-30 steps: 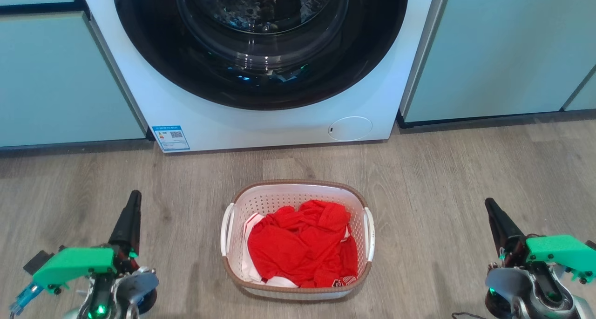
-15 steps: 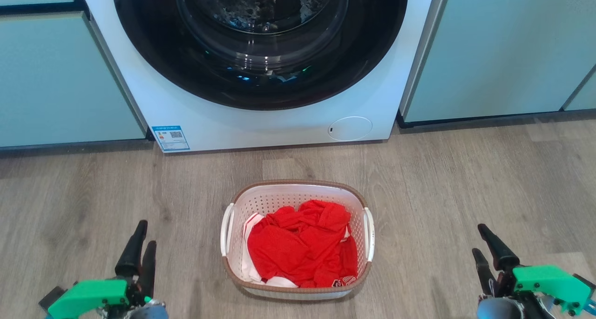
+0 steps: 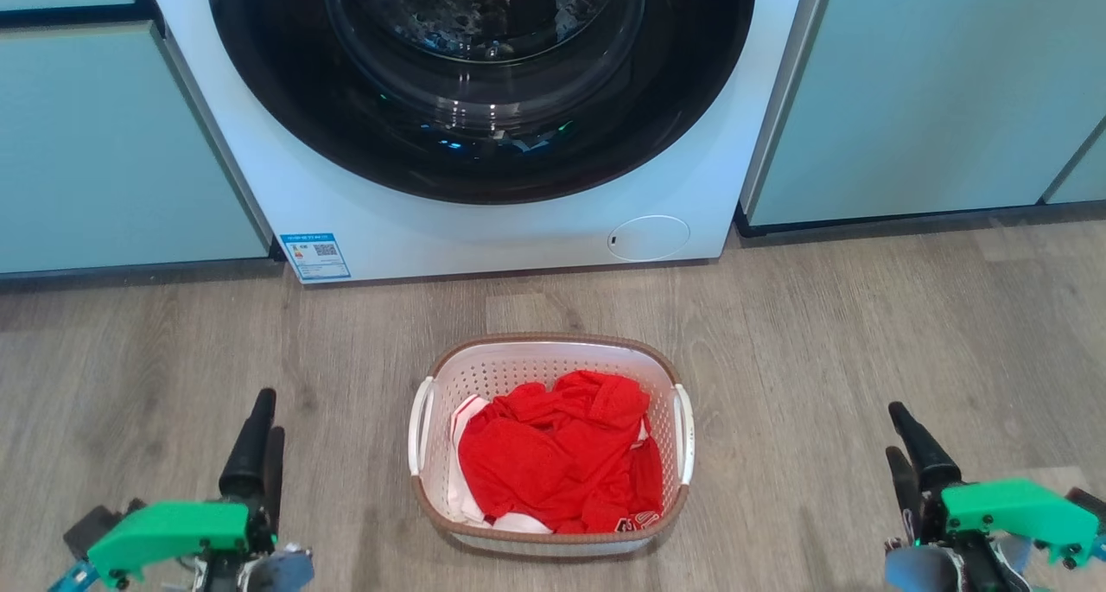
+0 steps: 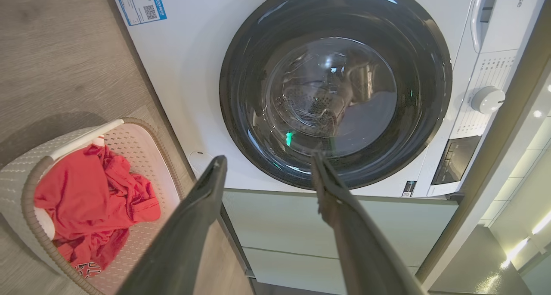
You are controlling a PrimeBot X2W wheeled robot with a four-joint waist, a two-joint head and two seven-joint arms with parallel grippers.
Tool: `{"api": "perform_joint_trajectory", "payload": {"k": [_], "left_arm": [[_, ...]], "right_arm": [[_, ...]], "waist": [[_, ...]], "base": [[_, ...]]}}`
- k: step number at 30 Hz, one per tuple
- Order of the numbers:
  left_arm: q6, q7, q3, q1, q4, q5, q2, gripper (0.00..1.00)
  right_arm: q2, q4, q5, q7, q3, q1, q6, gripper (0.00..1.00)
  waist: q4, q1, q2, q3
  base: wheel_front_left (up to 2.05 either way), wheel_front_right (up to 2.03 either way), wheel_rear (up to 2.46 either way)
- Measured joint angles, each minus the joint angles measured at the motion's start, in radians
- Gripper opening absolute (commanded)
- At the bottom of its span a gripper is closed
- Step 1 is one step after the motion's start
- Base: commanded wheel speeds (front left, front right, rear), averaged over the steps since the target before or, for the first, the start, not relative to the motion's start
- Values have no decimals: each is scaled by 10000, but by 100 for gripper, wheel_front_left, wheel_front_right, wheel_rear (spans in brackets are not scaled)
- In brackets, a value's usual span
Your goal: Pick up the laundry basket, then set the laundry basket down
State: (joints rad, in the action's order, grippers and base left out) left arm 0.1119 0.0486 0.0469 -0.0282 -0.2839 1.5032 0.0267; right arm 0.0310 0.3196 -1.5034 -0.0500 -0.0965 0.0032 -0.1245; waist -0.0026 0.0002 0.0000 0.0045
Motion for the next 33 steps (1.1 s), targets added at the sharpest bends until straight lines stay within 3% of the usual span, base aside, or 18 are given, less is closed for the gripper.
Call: {"api": "perform_joint_trajectory", "payload": {"k": [33], "left_arm": [[-1039, -920, -1022, 48, 1246, -5660, 31, 100]], "right_arm": [[6, -926, 5166, 957, 1108, -37, 0, 100]], "waist": [[-3, -1, 0, 50]], "base": [[0, 0, 0]]}}
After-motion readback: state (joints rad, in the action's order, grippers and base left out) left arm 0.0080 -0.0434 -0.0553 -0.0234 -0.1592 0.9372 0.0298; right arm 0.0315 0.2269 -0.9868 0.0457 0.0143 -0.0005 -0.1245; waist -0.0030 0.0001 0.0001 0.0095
